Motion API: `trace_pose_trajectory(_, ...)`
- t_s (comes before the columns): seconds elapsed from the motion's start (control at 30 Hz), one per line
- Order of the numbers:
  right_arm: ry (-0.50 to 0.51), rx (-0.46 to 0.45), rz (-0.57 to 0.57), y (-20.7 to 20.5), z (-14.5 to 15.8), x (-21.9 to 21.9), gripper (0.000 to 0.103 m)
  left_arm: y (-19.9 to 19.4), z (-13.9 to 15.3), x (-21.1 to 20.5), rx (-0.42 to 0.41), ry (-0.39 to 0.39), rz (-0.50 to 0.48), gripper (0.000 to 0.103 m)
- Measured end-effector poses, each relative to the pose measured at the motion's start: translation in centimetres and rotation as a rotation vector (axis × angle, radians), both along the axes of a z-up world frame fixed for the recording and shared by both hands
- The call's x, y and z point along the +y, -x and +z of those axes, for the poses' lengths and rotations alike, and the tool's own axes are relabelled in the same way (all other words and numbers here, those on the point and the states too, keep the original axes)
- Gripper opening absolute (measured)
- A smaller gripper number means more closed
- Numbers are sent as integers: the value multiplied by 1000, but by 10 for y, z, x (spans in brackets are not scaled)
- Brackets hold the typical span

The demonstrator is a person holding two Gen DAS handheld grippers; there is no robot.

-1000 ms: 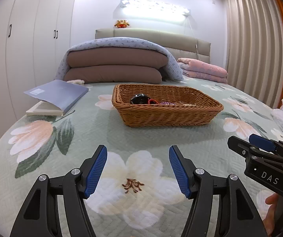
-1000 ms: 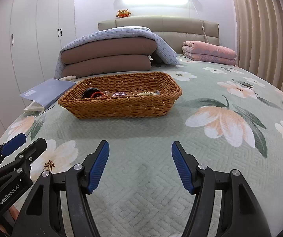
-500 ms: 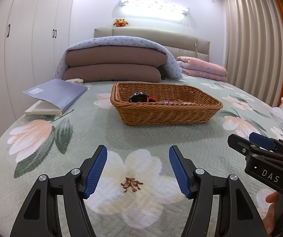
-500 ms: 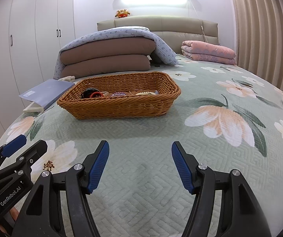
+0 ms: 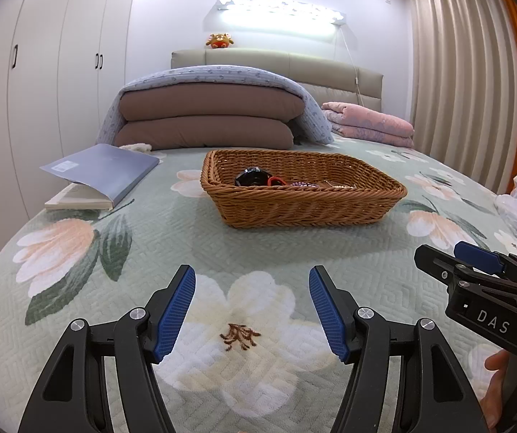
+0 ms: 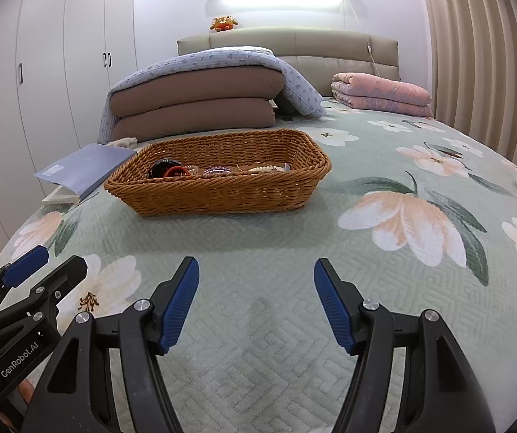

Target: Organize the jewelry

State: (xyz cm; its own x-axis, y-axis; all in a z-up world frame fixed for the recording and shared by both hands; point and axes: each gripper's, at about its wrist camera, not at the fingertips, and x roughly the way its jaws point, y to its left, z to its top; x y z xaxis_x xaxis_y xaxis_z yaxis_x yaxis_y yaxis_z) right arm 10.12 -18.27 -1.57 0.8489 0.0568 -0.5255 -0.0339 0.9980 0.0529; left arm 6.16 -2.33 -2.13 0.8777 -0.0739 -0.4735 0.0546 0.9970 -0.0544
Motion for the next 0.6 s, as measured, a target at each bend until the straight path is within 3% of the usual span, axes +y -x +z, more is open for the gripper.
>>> trace_pose_trajectory(0.6,0,-1,-2,0,-2,2,73,0,-1,1,-4,-3,0,67)
